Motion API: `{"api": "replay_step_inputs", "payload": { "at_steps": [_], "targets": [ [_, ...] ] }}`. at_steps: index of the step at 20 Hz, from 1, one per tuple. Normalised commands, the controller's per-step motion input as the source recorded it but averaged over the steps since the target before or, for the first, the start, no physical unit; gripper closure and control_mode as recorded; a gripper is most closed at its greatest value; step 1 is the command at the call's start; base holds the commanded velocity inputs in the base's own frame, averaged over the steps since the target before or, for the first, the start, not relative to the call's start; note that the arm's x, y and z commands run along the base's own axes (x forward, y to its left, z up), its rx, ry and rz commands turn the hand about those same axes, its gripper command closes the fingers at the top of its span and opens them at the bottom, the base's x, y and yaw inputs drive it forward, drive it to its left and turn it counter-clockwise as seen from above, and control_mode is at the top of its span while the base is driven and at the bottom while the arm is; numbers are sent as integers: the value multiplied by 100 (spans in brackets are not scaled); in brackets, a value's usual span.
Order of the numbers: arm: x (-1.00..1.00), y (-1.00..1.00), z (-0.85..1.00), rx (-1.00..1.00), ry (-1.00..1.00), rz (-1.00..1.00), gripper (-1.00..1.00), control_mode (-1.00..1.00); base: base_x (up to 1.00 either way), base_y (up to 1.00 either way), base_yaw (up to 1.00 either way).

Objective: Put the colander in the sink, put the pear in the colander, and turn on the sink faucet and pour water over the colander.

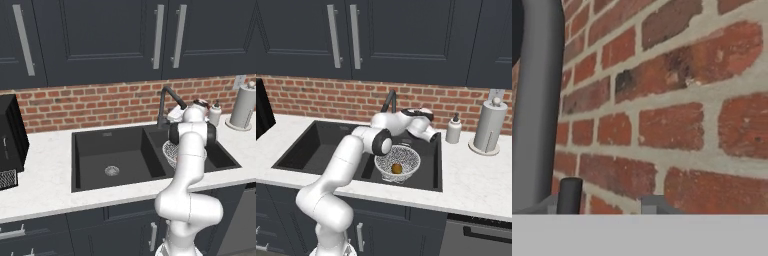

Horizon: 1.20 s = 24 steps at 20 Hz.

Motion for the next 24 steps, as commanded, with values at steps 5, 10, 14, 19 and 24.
{"api": "replay_step_inputs", "payload": {
  "at_steps": [5,10,14,19,24],
  "targets": [
    [35,-64,-13,0,18,-18,100,-100,0,0,0],
    [33,-61,-17,0,16,-17,100,-100,0,0,0],
    [36,-58,-21,0,16,-18,100,-100,0,0,0],
    [20,-56,-5,1,11,-15,100,-100,0,0,0],
    [-59,-43,47,5,-6,-6,100,-100,0,0,0]
  ]
}}
